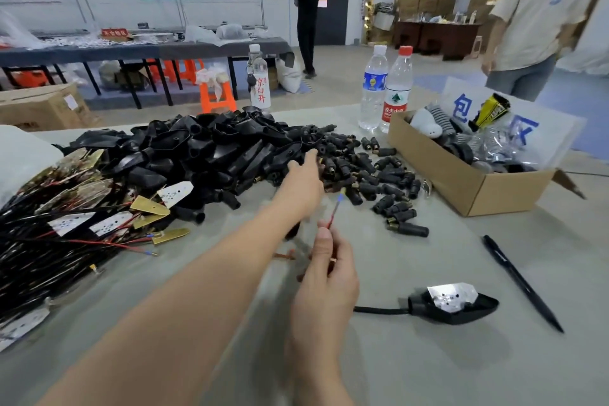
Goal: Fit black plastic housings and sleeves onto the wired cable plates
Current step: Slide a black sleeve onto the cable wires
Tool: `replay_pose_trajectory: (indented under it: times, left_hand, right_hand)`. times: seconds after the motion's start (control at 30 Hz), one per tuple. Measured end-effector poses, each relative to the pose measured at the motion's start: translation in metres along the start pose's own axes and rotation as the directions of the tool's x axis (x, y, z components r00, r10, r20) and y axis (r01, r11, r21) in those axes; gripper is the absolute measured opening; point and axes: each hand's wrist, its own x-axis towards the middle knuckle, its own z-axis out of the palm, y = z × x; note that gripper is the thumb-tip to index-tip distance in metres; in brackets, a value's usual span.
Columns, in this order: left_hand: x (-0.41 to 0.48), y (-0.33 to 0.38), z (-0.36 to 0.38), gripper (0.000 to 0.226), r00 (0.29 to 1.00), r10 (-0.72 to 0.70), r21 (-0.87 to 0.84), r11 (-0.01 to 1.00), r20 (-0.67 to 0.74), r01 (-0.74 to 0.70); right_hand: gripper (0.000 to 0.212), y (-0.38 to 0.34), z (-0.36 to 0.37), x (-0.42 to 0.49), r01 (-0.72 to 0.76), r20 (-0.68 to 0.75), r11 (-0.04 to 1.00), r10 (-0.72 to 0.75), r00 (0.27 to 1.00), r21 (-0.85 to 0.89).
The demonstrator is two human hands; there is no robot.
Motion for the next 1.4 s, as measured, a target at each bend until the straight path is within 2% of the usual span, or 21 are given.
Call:
replay_pose_trajectory:
  times: [0.07,0.13,0.17,0.23,0.27,0.33,0.4,0.43,0.53,0.7,0.9,1.07,1.23,1.4]
  left_hand:
    - [-0.023,-0.023,-0.031,0.057,0.994,0.033,-0.151,0.987,-0.104,-0.049]
    - [-0.062,-0.053,-0.060,0.047,0.985,-0.051,-0.455,0.890,-0.164,-0.030]
    - [-0.088,-0.068,-0.071,0.042,0.977,-0.144,-0.630,0.776,-0.156,0.013]
    - [-0.141,-0.099,-0.083,0.034,0.951,-0.303,-0.874,0.477,-0.068,0.089]
    - [-0.165,-0.114,-0.084,0.031,0.932,-0.361,-0.933,0.339,-0.012,0.120]
    - [-0.203,-0.135,-0.082,0.024,0.897,-0.439,-0.985,0.127,0.050,0.117]
    - [-0.221,-0.147,-0.081,0.015,0.879,-0.473,-0.998,-0.038,0.056,0.043]
    - [-0.225,-0.150,-0.082,0.011,0.879,-0.475,-0.997,-0.079,0.039,0.001]
    - [-0.220,-0.149,-0.083,0.007,0.882,-0.472,-0.995,-0.090,0.003,-0.045]
    - [-0.222,-0.151,-0.080,0.003,0.900,-0.433,-0.996,-0.087,0.041,0.004]
    - [-0.217,-0.154,-0.081,0.004,0.888,-0.455,-0.990,-0.141,0.065,0.001]
    - [-0.216,-0.157,-0.081,0.003,0.890,-0.453,-0.992,-0.128,0.047,-0.012]
    - [-0.216,-0.157,-0.081,0.004,0.915,-0.400,-0.994,-0.113,0.047,0.002]
    - [-0.219,-0.155,-0.083,0.017,0.929,-0.360,-0.992,-0.115,0.082,0.043]
  right_hand:
    - [0.017,-0.001,0.002,-0.005,-0.003,0.059,1.000,0.003,0.998,-0.008]
    - [0.013,0.002,0.005,-0.010,0.024,0.175,0.995,-0.006,0.985,-0.099]
    - [0.015,0.003,0.008,-0.012,0.046,0.245,0.985,-0.004,0.970,-0.169]
    - [0.019,0.002,0.012,-0.020,0.075,0.361,0.953,0.037,0.932,-0.293]
    - [0.018,0.001,0.015,-0.024,0.086,0.410,0.940,0.060,0.910,-0.330]
    - [0.017,-0.001,0.017,-0.031,0.138,0.501,0.912,0.081,0.862,-0.385]
    - [0.016,-0.002,0.016,-0.037,0.193,0.575,0.888,0.094,0.812,-0.418]
    - [0.016,-0.002,0.016,-0.038,0.203,0.602,0.887,0.100,0.792,-0.415]
    - [0.016,-0.003,0.014,-0.042,0.216,0.649,0.905,0.082,0.756,-0.366]
    - [0.015,0.000,0.011,-0.040,0.273,0.669,0.902,0.023,0.743,-0.335]
    - [0.016,0.004,0.011,-0.039,0.282,0.684,0.904,0.015,0.729,-0.321]
    - [0.016,0.005,0.011,-0.038,0.298,0.697,0.899,0.012,0.717,-0.322]
    - [0.018,0.008,0.011,-0.036,0.286,0.674,0.896,0.020,0.738,-0.339]
    - [0.019,0.009,0.011,-0.033,0.275,0.598,0.882,0.010,0.801,-0.383]
